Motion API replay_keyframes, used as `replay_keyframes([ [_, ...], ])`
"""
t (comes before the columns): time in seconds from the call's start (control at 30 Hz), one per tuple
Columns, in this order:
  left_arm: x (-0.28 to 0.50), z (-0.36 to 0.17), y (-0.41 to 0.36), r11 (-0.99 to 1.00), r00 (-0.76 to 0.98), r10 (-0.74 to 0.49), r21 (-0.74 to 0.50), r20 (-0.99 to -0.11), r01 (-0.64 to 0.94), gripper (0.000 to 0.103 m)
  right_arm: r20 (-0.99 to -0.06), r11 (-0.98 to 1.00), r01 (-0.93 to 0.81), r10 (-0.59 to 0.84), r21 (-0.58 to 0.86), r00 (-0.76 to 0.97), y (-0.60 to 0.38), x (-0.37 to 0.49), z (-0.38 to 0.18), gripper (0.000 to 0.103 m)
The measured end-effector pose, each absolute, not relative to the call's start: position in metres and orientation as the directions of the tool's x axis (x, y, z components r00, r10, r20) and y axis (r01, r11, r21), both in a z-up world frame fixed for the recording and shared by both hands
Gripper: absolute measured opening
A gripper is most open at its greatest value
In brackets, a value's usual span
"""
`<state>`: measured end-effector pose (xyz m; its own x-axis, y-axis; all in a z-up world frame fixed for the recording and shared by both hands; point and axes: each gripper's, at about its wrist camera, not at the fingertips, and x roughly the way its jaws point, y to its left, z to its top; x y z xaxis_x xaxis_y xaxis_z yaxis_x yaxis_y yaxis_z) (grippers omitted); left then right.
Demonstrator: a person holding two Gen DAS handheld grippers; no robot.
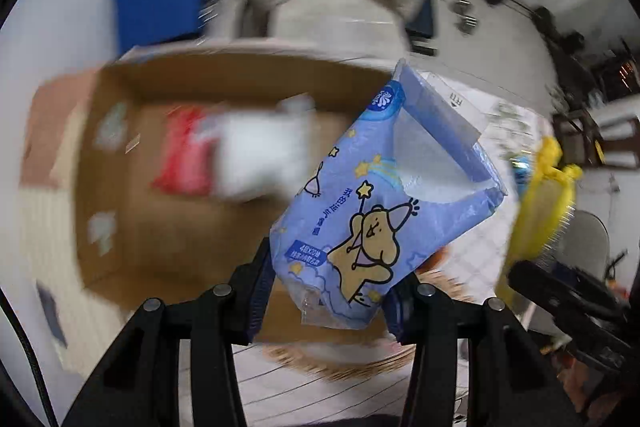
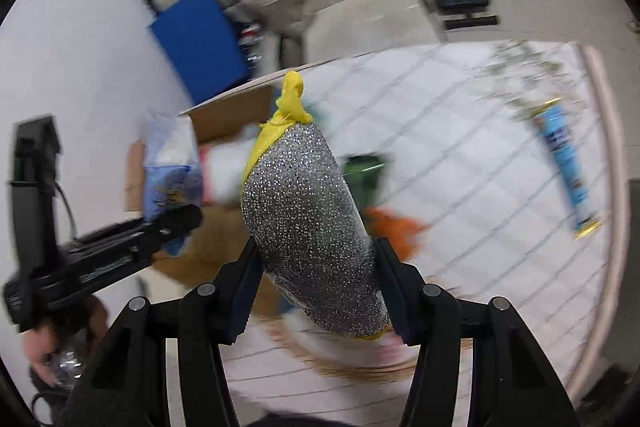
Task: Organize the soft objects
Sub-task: 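Carry both items into the box and open both grippers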
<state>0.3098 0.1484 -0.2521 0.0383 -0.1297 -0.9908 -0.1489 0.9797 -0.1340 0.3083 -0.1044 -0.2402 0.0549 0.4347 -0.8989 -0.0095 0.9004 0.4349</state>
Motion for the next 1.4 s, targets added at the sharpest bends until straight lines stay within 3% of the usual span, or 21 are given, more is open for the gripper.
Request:
replay_keyframes([
  [0.17,0.277,-0.294,0.238,0.932,-0.059,-0.179,-0.15,-0.982,-0.331,0.044,-0.85,0.852,0.029,0.524,0.523,-0.051,0.003,0.281,-0.274,0.058],
  [0.33,0.261,-0.327,0.279,0.899,-0.126,-0.215,-0.146,-0.968,-0.413,0.045,-0.849,0.857,0.056,0.516,0.513,-0.119,0.082,0.272,-0.314,0.058],
  [0.9,0.264,-0.381,0.298,0.909,-0.243,-0.23,-0.119,-0.942,-0.399,0.046,-0.89,0.905,0.077,0.425,0.418,-0.163,0.141,0.282,-0.389,0.058],
  [1.0,0.273,-0.382,0.301,0.917,-0.246,-0.233,-0.127,-0.941,-0.378,0.052,-0.897,0.913,0.054,0.407,0.404,-0.173,0.139,0.29,-0.387,0.061],
  [1.03,0.274,-0.379,0.302,0.921,-0.24,-0.221,-0.122,-0.945,-0.37,0.059,-0.898,0.915,0.047,0.402,0.401,-0.178,0.139,0.291,-0.387,0.063],
  [1.1,0.273,-0.372,0.304,0.929,-0.218,-0.194,-0.108,-0.956,-0.354,0.066,-0.904,0.921,0.022,0.385,0.388,-0.188,0.141,0.293,-0.386,0.072],
  [1.17,0.275,-0.362,0.305,0.937,-0.2,-0.177,-0.103,-0.964,-0.333,0.083,-0.914,0.929,-0.001,0.363,0.369,-0.181,0.138,0.295,-0.381,0.086],
  [1.33,0.274,-0.337,0.303,0.951,-0.152,-0.149,-0.099,-0.977,-0.294,0.092,-0.938,0.948,-0.038,0.305,0.315,-0.164,0.132,0.297,-0.367,0.089],
  [1.4,0.275,-0.33,0.303,0.957,-0.122,-0.127,-0.09,-0.984,-0.274,0.098,-0.954,0.96,-0.064,0.262,0.273,-0.143,0.13,0.295,-0.358,0.098],
])
